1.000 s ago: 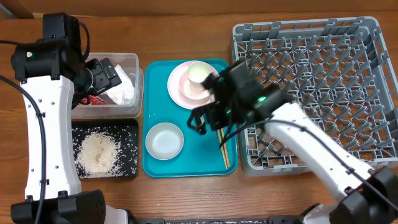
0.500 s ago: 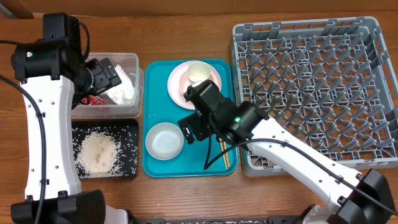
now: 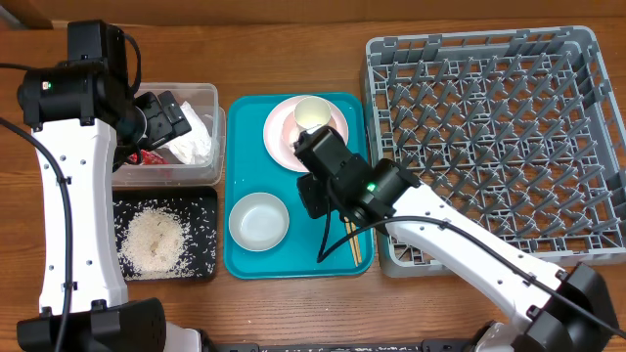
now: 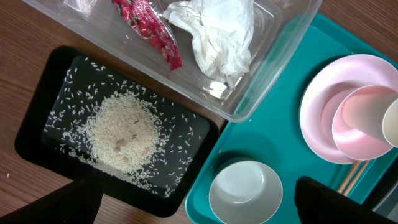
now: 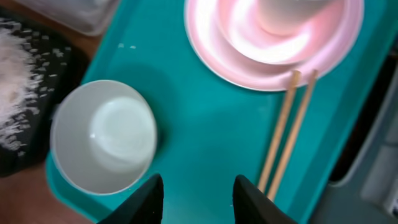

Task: Sort waste into correct bins and load items into the dishwasher
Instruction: 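Close the right gripper on one chopstick and lift it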

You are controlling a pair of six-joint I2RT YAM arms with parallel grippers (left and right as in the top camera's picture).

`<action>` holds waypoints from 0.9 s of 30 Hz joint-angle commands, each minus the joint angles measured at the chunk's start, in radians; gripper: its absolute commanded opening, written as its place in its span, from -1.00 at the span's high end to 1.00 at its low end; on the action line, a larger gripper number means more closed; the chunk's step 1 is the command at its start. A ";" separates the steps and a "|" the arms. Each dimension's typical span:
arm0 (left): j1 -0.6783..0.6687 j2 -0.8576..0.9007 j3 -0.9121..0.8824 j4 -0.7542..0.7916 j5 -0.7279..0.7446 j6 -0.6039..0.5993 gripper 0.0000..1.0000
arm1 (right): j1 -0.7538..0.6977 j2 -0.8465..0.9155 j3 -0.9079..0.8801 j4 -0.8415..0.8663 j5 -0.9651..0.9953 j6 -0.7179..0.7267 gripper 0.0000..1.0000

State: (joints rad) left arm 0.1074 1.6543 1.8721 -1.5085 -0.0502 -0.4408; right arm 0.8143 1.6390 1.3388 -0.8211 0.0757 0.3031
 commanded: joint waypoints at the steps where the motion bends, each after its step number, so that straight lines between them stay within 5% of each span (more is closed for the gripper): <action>1: 0.004 0.002 0.002 -0.002 -0.009 0.015 -1.00 | 0.004 0.027 0.009 -0.007 0.106 0.070 0.24; 27: 0.004 0.002 0.002 -0.002 -0.009 0.015 -1.00 | -0.024 0.204 -0.013 0.025 0.173 0.120 0.35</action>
State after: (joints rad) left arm 0.1074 1.6543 1.8721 -1.5085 -0.0498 -0.4408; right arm 0.8005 1.8435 1.3384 -0.8101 0.2142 0.4145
